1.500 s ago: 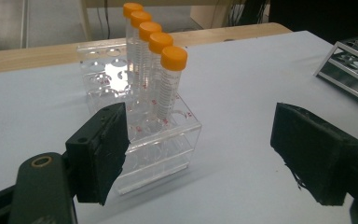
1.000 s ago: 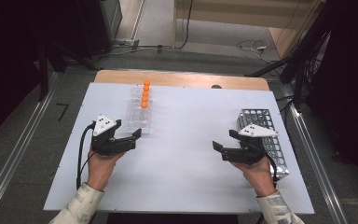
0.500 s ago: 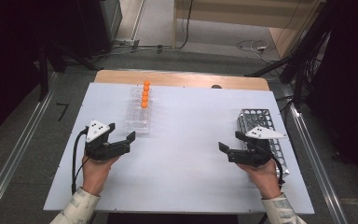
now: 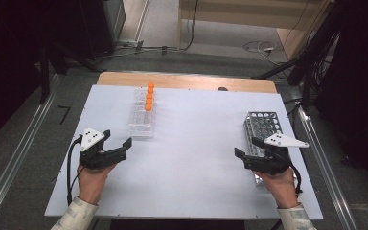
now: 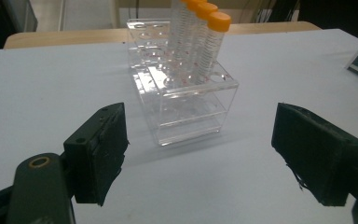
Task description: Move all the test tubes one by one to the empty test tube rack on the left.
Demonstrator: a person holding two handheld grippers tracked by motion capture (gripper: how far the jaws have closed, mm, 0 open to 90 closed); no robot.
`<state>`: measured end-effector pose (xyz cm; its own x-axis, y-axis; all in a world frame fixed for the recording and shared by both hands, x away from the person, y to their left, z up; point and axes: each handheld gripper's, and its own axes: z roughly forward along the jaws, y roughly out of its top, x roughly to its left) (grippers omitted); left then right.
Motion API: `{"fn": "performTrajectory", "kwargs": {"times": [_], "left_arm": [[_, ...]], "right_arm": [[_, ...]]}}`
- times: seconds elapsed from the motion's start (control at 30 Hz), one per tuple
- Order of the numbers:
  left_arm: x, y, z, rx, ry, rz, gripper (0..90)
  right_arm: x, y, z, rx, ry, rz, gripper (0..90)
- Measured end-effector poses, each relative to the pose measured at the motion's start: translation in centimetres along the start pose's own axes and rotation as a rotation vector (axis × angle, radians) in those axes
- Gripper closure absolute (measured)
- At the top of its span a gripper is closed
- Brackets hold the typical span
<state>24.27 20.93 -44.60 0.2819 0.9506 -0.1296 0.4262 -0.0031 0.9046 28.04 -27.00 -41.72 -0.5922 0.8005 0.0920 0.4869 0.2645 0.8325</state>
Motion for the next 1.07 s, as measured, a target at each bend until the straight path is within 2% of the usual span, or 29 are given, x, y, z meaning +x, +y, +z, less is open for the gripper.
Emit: {"fn": "performTrajectory", "kwargs": {"times": [0.47,0.87,1.07], "left_arm": [[1.3,-1.1,-1.4,-0.005,0.047,-0.013,18.7],[2.9,-2.4,-2.7,0.009,0.090,-0.034,18.7],[3.6,-3.0,-3.0,0.030,0.110,-0.045,17.7]], "right_arm": [[-2.1,-1.2,-2.4,-0.024,-0.057,0.051,18.3],[-4.7,-2.9,-4.7,-0.040,-0.137,0.118,18.3],[-5.6,-3.6,-5.5,-0.049,-0.163,0.145,17.7]]}}
